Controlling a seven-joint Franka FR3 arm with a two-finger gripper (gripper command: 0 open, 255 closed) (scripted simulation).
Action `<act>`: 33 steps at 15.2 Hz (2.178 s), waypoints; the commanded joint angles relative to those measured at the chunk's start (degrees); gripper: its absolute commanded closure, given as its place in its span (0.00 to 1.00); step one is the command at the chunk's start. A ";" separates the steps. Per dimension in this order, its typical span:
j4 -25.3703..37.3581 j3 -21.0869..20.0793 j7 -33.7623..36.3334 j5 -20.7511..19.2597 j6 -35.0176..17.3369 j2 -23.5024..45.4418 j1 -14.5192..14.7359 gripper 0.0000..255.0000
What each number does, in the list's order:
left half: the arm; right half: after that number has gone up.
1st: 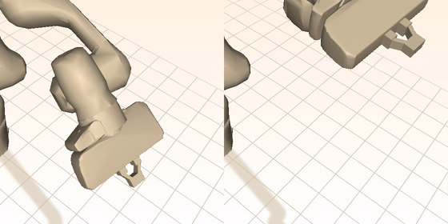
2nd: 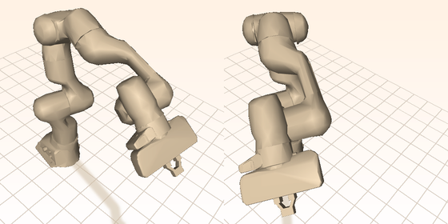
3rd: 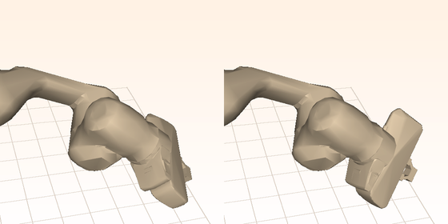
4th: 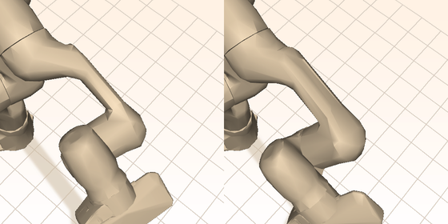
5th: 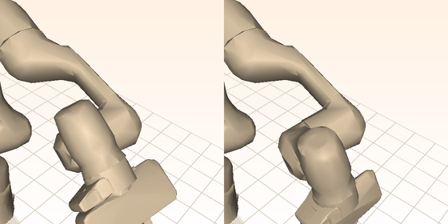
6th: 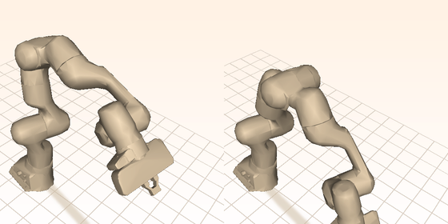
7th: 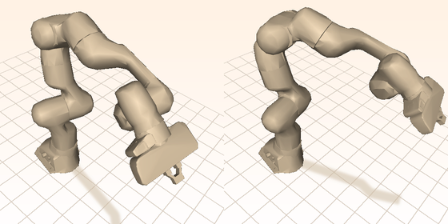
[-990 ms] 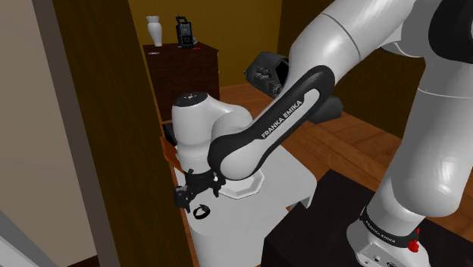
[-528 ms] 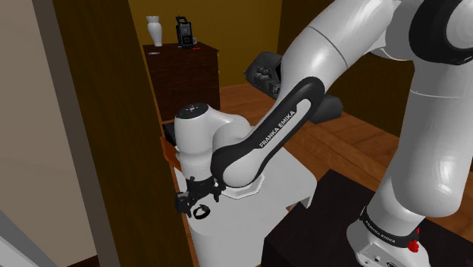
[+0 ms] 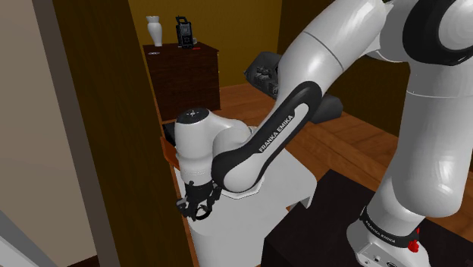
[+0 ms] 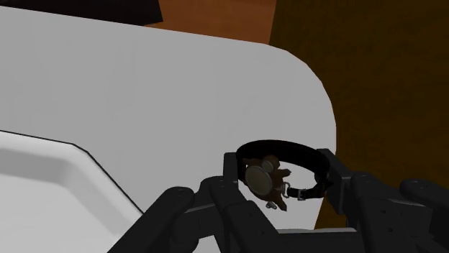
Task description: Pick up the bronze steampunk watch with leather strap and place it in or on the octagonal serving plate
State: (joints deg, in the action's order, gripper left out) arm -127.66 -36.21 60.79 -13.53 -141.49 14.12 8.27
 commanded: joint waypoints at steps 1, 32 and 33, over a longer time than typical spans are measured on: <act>-0.04 0.01 0.03 -0.04 -0.22 0.12 0.02 1.00; -6.20 3.43 -25.07 18.64 9.57 -20.01 -8.88 1.00; -6.99 4.33 -26.92 19.19 9.53 -20.79 -9.44 1.00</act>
State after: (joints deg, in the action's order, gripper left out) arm -133.43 -32.94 36.35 4.64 -131.97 -5.33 -0.56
